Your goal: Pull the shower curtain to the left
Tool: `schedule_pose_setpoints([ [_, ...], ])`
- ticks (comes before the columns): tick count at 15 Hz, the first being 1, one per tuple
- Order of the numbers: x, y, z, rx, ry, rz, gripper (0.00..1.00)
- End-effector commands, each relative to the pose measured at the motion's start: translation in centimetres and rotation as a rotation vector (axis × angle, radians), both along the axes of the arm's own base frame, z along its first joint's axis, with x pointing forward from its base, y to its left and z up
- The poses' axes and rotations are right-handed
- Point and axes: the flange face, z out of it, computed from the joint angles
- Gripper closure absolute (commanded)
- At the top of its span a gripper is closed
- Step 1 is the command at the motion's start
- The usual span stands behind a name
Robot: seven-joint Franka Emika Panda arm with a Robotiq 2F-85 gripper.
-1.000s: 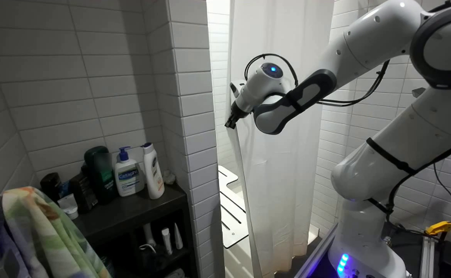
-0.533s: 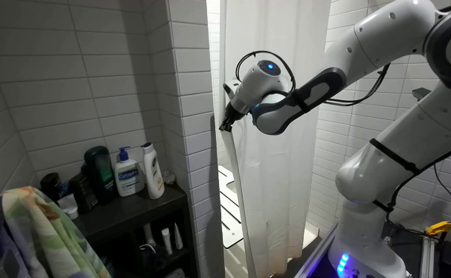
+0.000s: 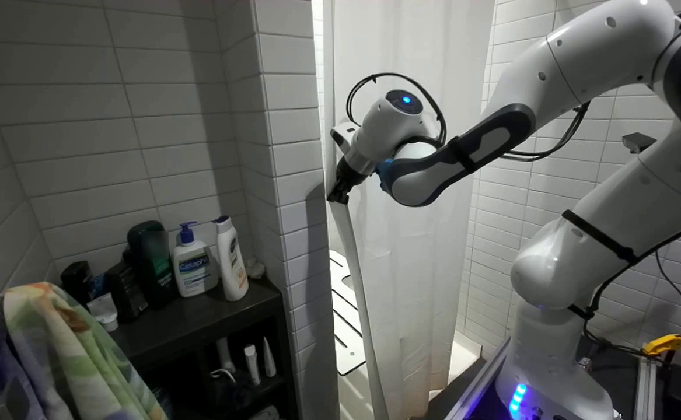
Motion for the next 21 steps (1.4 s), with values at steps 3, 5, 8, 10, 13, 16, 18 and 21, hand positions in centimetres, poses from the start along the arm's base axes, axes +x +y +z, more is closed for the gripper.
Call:
schedule_pose_setpoints([
  [3,-1.3,0.5,-4.4,-0.065,0.111,0.036,1.00],
  [5,-1.1,0.0,-4.1,-0.057,0.102,0.019,1.00],
  [8,-0.6,-1.5,-4.2,-0.039,0.110,-0.021,0.69],
  [10,-0.6,-2.5,-5.9,-0.036,0.159,-0.041,0.57],
  [13,-0.2,-4.0,-7.2,-0.023,0.208,-0.071,0.35],
  [16,-0.1,-5.3,-7.4,0.004,0.242,-0.099,0.14],
  [18,-0.5,-6.6,-6.6,0.033,0.260,-0.131,0.02],
  [21,-1.8,-9.7,-4.2,0.087,0.291,-0.202,0.00],
])
